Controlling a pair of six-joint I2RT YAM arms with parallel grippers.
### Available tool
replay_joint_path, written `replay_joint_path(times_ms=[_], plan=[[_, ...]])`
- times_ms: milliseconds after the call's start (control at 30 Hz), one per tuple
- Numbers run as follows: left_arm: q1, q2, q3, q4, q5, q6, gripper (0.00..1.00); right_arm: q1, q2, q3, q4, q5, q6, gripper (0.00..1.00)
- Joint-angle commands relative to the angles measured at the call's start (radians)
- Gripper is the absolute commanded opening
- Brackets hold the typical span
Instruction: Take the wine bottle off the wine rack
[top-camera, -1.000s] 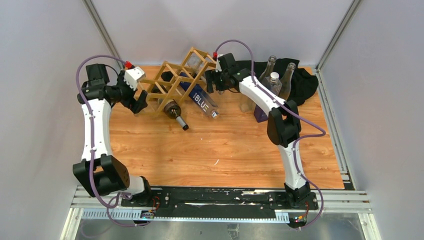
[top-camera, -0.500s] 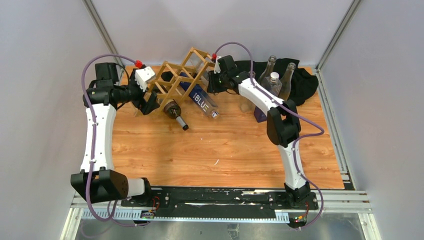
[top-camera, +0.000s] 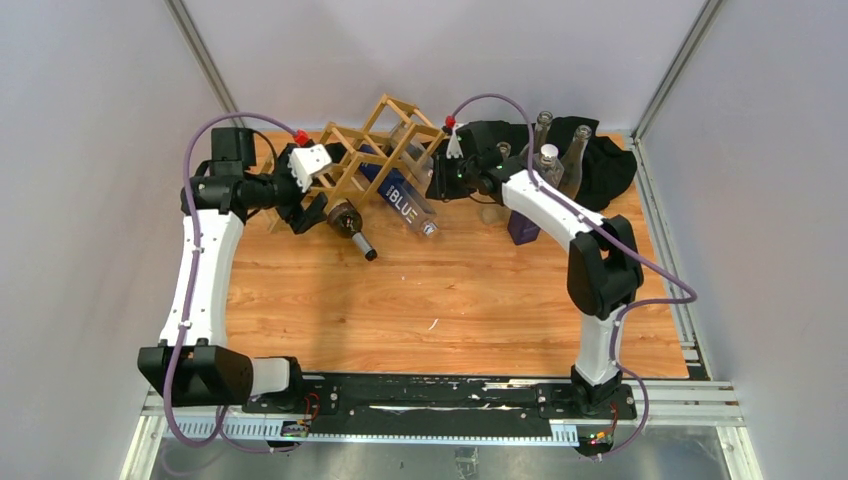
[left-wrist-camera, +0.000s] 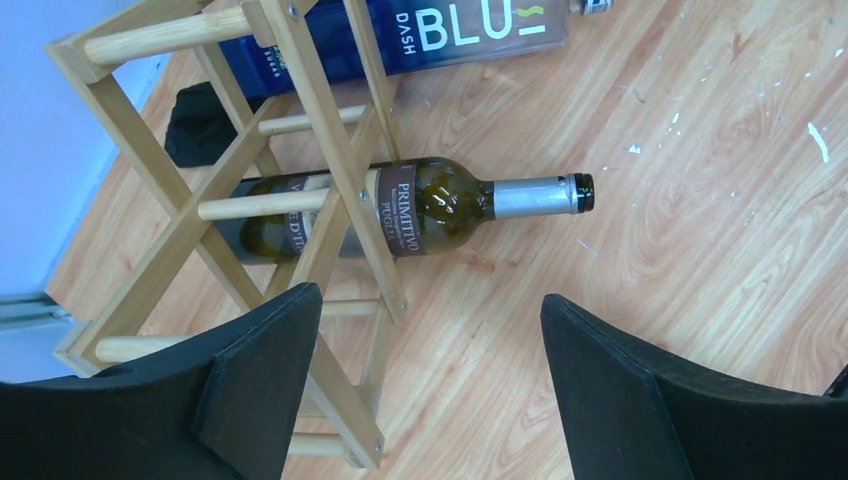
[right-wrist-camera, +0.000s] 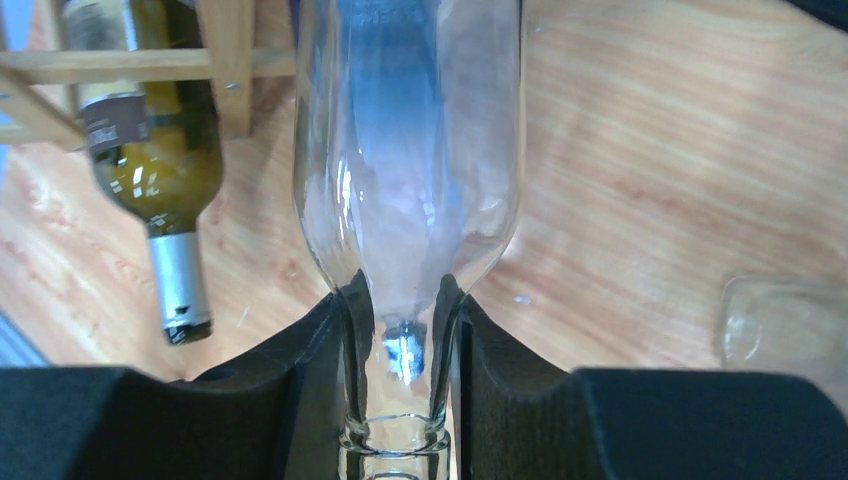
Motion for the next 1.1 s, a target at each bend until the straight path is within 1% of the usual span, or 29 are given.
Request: replay_joint_path(times_ms=[0,200,300,333,433,700,867,1067], plan=[[-0.027,-0.033,-0.015,-0.008,-0.027,0.061,0.84,0.003,-0.112,-0.062,0.087,-0.096,0.072,0.0],[-0.047,-0.047,-0.021,-0.009,-0.034,0.093,0.82,-0.002,-0.18,-0.134,0.127,-0.165,0.171,0.0],[-0.047,-0.052,-0.027,-0.009,-0.04,0.104,0.82,-0.005,-0.208,-0.155,0.135,-0.165,0.198,0.0],[-0.075,-0.055,-0.029,-0.009,-0.044,0.11,0.82,-0.004,-0.22,-0.161,0.132,-0.162,0.203,0.0],[-0.083,-0.065,-0.042,-0.009,-0.046,0.129,0.82,-0.004,-0.258,-0.18,0.099,-0.146,0.206,0.0],[-0.122,-0.07,-0.043,-0.008,-0.052,0.161,0.93,-0.001,-0.389,-0.262,0.016,-0.102,0.182,0.0],[-0.177,-0.074,-0.032,-0.007,-0.076,0.198,0.99,0.013,-0.481,-0.297,-0.027,-0.105,0.166,0.0],[-0.271,-0.077,-0.029,-0.007,-0.124,0.265,1.0,0.059,-0.575,-0.315,-0.111,-0.125,0.15,0.0]])
